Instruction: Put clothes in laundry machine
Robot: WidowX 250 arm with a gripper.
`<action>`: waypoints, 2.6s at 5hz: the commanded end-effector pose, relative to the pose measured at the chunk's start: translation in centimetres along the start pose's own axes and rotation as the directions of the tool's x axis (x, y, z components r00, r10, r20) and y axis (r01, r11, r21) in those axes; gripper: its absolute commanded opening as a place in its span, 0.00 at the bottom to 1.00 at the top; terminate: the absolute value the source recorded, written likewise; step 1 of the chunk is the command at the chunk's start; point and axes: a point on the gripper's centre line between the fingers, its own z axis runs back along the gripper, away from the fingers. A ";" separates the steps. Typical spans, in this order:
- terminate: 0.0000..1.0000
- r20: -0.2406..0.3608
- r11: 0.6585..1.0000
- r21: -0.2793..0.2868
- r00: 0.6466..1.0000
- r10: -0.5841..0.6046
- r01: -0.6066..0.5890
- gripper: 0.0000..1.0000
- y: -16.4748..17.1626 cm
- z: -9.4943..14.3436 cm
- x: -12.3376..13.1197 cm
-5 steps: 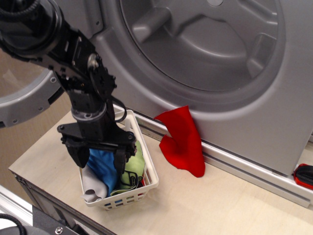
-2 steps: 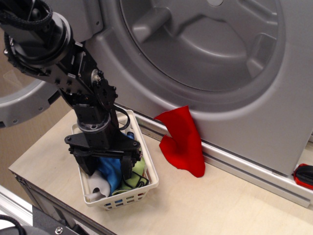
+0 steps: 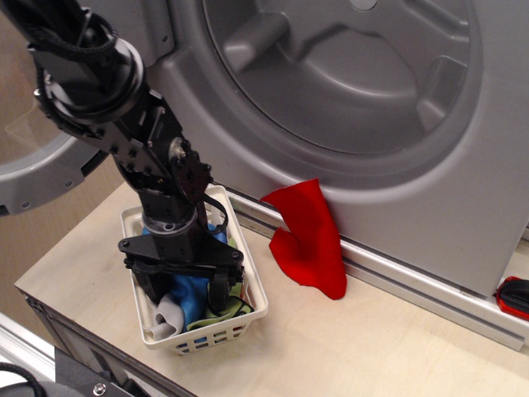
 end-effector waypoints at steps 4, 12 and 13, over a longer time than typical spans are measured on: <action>0.00 -0.015 0.996 -0.084 1.000 0.009 -0.010 0.00 0.0 1.9 1.7; 0.00 0.305 0.925 -0.231 0.925 -0.226 0.302 0.00 -5.4 18.3 5.7; 0.00 0.385 0.912 -0.241 0.895 -0.223 0.331 0.00 -7.6 17.8 7.3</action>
